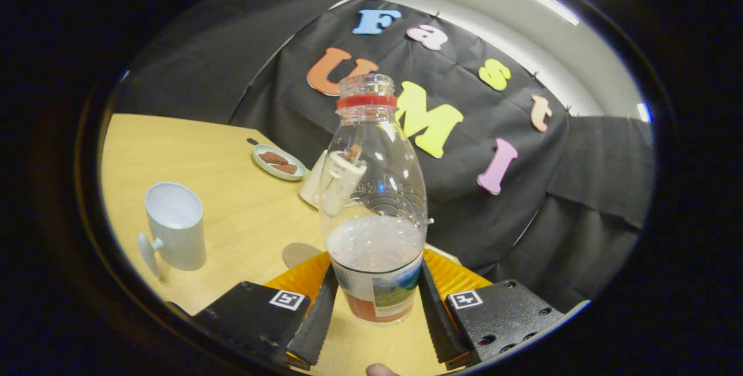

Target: Take the bottle from table, then pour the juice into the cup, finally place the bottle on the coaster

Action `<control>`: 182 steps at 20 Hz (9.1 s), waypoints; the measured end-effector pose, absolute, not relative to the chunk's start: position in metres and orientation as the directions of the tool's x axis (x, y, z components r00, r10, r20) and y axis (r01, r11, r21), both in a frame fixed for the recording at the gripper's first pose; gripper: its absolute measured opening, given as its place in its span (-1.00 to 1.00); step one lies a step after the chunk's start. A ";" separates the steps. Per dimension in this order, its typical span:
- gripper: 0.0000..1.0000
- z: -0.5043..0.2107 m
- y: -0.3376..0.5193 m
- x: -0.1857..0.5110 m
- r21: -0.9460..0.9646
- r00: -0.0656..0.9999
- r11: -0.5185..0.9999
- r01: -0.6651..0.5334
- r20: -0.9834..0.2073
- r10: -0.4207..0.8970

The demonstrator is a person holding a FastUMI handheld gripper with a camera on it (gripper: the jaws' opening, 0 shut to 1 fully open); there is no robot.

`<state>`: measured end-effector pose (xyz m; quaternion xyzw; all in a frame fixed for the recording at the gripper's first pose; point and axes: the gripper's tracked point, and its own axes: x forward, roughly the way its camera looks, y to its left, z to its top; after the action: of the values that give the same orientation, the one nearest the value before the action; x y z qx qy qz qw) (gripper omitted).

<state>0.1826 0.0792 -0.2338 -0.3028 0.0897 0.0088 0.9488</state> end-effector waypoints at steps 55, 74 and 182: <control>0.50 -0.221 0.127 0.170 -0.993 0.992 -0.104 -0.064 -0.074 0.102; 0.50 -0.197 0.123 0.176 -0.985 0.993 -0.170 -0.039 -0.057 0.105; 0.52 -0.271 0.118 0.307 0.077 0.930 0.981 -0.176 -0.314 0.191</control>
<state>0.3072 0.1184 -0.2712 0.0237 0.1620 0.0936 0.9821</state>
